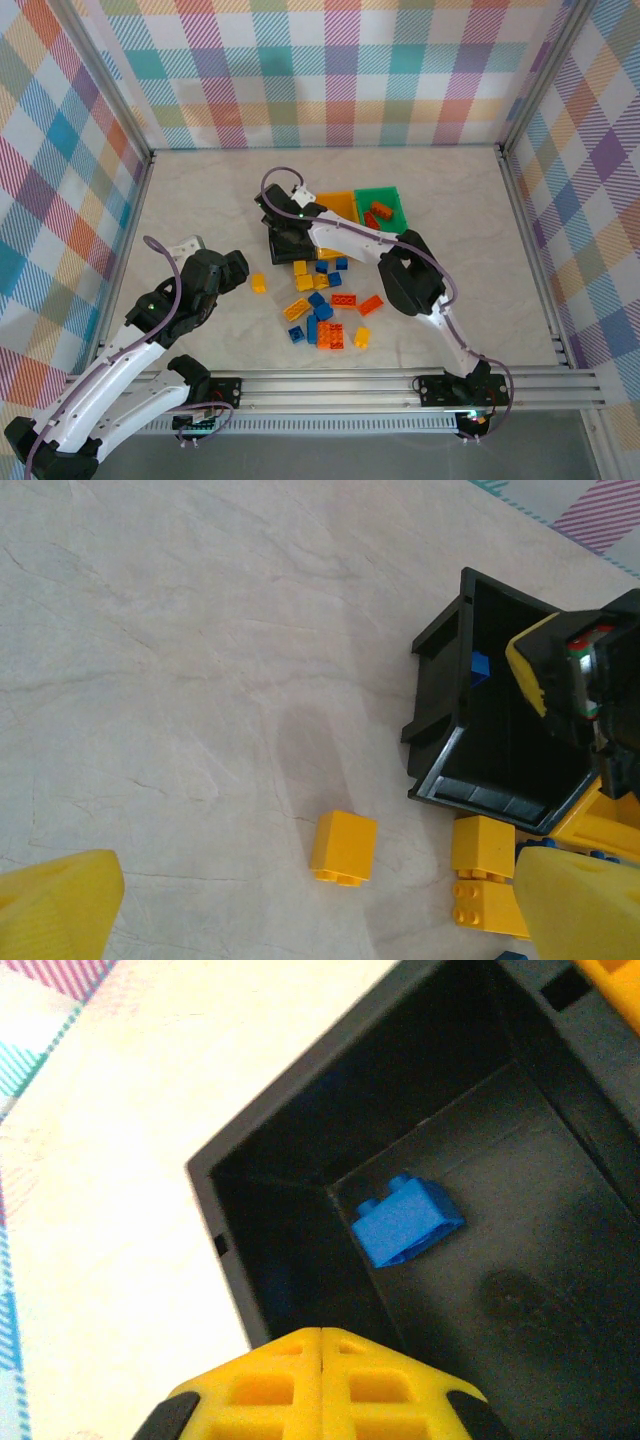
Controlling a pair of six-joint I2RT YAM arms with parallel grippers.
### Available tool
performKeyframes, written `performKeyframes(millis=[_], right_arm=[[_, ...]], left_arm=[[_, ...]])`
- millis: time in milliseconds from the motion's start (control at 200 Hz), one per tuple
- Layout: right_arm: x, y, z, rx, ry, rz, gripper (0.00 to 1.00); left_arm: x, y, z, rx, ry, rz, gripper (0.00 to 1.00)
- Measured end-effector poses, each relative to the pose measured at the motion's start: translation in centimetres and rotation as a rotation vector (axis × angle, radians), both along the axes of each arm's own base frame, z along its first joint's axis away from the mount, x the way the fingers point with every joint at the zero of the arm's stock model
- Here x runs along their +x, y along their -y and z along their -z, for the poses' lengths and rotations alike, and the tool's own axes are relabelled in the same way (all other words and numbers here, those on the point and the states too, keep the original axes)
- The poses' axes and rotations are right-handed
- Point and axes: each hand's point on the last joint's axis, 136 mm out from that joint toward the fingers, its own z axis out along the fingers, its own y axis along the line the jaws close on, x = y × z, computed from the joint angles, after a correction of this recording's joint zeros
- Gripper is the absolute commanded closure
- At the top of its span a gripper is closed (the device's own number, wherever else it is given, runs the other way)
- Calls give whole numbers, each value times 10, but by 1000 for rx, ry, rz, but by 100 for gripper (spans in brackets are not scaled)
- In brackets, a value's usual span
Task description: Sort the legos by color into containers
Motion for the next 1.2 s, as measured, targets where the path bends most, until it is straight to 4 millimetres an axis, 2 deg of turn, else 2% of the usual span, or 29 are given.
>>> performKeyframes(millis=[40,85,220,320,565,860,985,1200], right_arm=[[0,-1,-2,-2,5,-11,61],[0,-1,-3,0,2,-15,53],[3,-5,-5,-14,-10,-44,45],[8,-5,-2,-12,-19,-44,44],[10,8,26,-53,-74,-18,46],[11,12,30,-39,-89,32,44],[15,8,31,-22,-95,51,43],[18,8,44,-31,-117,85,42]], left_arm=[[0,0,0,0,0,0,0],[0,0,0,0,0,0,0],[0,0,0,0,0,0,0],[0,0,0,0,0,0,0],[-1,-1,-2,-5,8,-3,0],[-1,-1,-2,-5,8,-3,0],[-1,-1,-2,-2,8,-1,0],[-1,-1,-2,3,7,3,0]])
